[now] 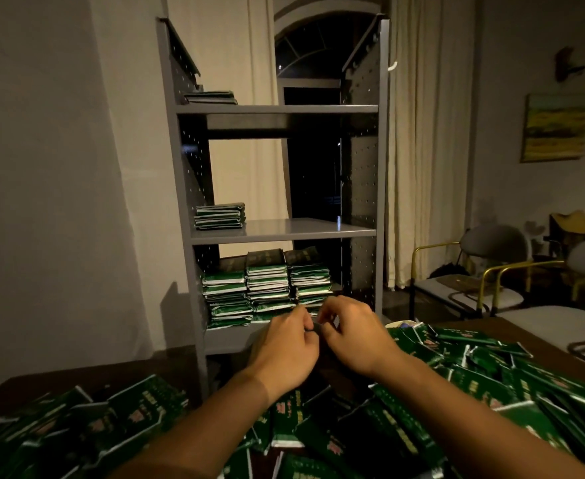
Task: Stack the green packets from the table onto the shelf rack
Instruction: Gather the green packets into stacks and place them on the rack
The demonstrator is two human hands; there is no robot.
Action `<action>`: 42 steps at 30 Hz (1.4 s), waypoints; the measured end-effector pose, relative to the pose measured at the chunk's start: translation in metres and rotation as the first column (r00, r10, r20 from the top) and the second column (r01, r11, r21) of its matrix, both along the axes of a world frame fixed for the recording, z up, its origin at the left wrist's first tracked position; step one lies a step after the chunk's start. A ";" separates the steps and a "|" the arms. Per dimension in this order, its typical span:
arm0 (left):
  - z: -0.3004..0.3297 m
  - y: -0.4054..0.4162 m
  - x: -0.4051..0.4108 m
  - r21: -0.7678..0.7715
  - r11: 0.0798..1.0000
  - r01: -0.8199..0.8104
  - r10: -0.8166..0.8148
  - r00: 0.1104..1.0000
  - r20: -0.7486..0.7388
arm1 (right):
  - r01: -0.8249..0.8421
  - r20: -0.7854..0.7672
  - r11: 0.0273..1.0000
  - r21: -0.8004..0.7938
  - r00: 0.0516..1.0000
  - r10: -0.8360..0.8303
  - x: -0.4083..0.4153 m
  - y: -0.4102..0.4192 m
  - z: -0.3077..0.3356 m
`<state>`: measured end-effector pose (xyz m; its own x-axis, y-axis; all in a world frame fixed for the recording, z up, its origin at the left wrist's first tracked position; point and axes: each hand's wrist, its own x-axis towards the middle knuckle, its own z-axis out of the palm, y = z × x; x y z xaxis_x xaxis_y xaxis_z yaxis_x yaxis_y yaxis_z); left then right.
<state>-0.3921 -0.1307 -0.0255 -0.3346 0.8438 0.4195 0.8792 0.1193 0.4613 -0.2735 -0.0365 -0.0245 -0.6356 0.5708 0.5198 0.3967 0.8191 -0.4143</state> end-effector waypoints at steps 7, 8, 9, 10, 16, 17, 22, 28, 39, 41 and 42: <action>0.003 -0.063 0.024 0.010 1.000 -0.013 0.013 1.000 0.011 | -0.026 -0.007 0.999 -0.029 1.000 0.026 0.035 -0.053 0.000; 0.001 -0.077 0.029 0.009 1.000 -0.020 0.020 1.000 0.009 | -0.038 -0.009 0.998 -0.042 0.999 0.037 0.044 -0.065 -0.001; 0.001 -0.084 0.030 0.011 1.000 -0.027 0.027 1.000 0.011 | -0.041 -0.012 0.998 -0.056 0.999 0.040 0.048 -0.072 0.001; 0.000 -0.092 0.033 0.014 0.999 -0.029 0.028 0.999 0.025 | -0.048 -0.022 0.997 -0.068 0.999 0.046 0.053 -0.079 0.001; -0.024 -0.133 0.055 0.053 0.998 -0.042 0.038 0.996 0.079 | 0.037 0.030 0.992 -0.121 0.999 -0.034 0.081 -0.120 -0.011; -0.034 -0.137 0.058 0.050 0.998 -0.043 0.039 0.996 0.082 | 0.052 0.107 0.991 -0.126 0.993 -0.039 0.084 -0.125 -0.018; -0.083 -0.141 0.051 0.001 0.998 -0.068 0.068 0.996 0.064 | -0.002 0.486 0.983 -0.181 0.869 0.091 0.096 -0.138 -0.042; -0.114 -0.135 0.049 -0.030 0.998 -0.047 0.050 0.993 0.109 | -0.005 0.824 0.949 -0.315 0.495 0.276 0.127 -0.146 -0.030; -0.129 -0.142 0.049 -0.003 1.000 0.017 -0.015 0.956 0.293 | 0.066 0.675 0.971 -0.229 0.730 0.110 0.087 -0.133 -0.083; -0.130 -0.143 0.047 0.016 1.000 0.019 -0.023 0.959 0.282 | 0.103 0.718 0.967 -0.234 0.689 0.100 0.080 -0.131 -0.077; -0.131 -0.143 0.045 0.024 1.000 0.018 -0.024 0.958 0.284 | 0.102 0.709 0.958 -0.267 0.694 0.124 0.076 -0.129 -0.074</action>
